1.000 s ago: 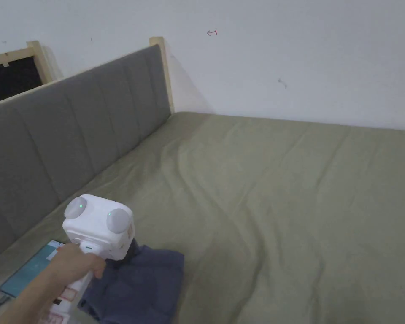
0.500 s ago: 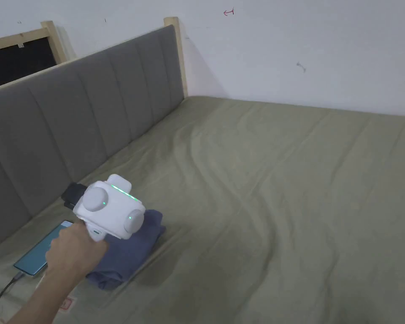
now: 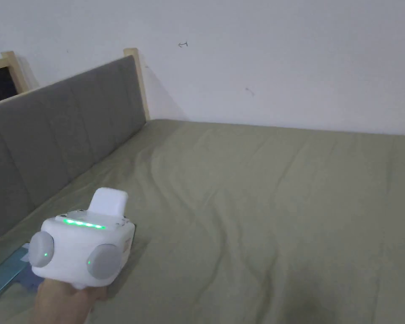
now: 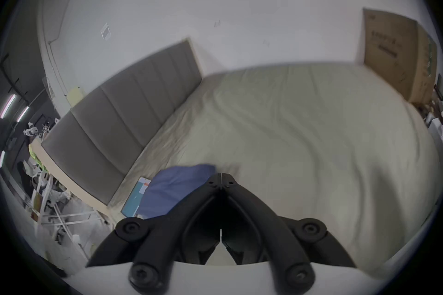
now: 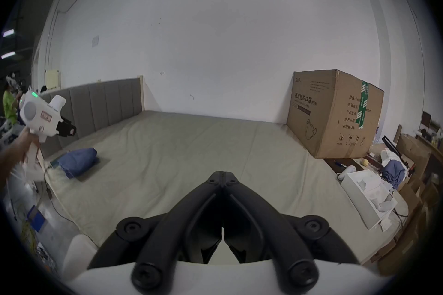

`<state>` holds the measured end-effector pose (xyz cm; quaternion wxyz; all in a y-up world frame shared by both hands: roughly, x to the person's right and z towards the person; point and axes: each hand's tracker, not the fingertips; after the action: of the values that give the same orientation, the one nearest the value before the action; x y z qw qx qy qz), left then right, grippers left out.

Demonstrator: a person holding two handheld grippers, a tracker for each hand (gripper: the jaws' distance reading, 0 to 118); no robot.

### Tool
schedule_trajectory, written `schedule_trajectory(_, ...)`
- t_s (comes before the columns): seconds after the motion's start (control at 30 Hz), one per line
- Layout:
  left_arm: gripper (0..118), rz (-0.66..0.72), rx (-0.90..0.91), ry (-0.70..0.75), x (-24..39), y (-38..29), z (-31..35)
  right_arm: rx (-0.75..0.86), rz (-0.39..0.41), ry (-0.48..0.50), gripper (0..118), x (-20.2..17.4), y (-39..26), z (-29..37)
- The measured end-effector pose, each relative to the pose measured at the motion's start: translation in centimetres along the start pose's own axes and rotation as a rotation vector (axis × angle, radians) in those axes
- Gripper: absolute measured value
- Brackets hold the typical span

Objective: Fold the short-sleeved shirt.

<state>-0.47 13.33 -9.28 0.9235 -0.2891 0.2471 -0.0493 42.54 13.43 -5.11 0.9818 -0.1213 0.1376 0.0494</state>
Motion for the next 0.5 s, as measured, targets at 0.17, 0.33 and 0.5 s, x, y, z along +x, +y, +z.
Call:
schedule_trajectory(0.17, 0, 0.154, 0.110, -0.186, 4.9, 1.0, 7.2, 0.073, -0.002, -0.004, 0, 1.3, 1.8, 1.1)
schedule_trajectory(0.33, 0, 0.187, 0.258, -0.247, 9.9, -1.0, 14.5, 0.127, -0.028, -0.053, 0, 4.2, 2.7, 2.6)
schedule_trajectory(0.5, 0, 0.084, 0.415, -0.215, 14.6, -2.2, 19.2, 0.127, -0.054, -0.051, 0, 6.2, 2.8, 3.2)
